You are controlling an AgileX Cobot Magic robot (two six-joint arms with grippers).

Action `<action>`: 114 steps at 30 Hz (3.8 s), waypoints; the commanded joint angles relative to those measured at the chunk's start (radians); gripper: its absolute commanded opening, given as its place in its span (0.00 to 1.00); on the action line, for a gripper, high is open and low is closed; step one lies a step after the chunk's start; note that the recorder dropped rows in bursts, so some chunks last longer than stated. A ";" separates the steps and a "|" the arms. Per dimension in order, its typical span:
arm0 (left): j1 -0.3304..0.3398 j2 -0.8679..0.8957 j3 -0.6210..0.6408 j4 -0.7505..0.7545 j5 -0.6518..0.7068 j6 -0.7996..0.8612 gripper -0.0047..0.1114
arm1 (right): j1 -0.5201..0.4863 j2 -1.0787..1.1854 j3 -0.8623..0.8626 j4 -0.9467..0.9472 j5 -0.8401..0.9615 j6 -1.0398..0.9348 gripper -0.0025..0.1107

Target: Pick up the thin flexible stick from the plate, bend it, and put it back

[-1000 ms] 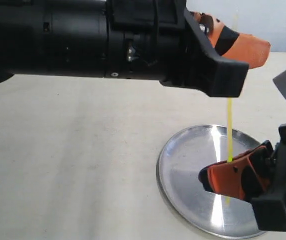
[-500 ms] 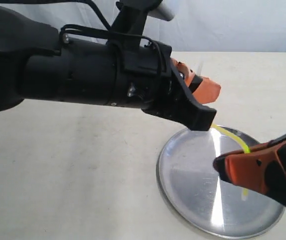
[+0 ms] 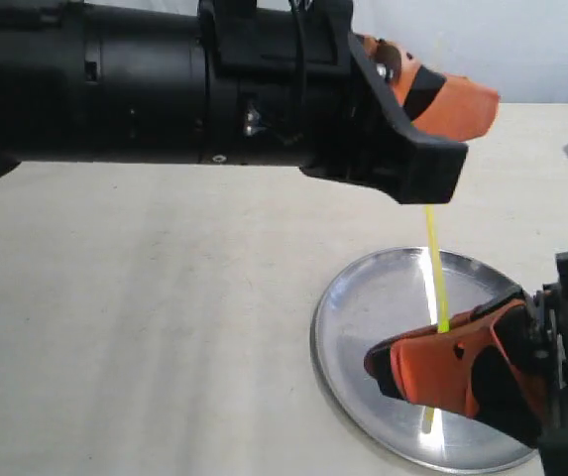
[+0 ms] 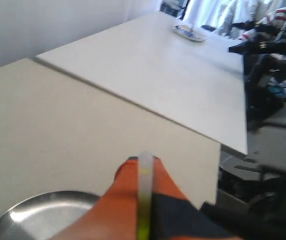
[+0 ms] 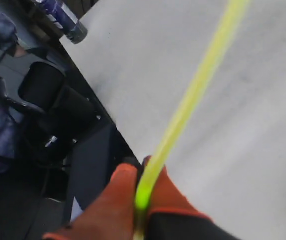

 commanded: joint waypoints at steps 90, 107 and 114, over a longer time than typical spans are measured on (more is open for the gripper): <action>-0.006 -0.071 0.109 -0.104 -0.011 0.186 0.26 | -0.003 -0.031 -0.033 -0.286 0.026 0.243 0.01; -0.006 -0.071 0.109 -0.115 0.149 0.140 0.04 | -0.003 -0.095 -0.107 -0.552 -0.061 0.496 0.01; -0.006 -0.071 0.064 -0.115 0.229 0.150 0.04 | -0.003 0.020 -0.043 -0.474 -0.033 0.468 0.01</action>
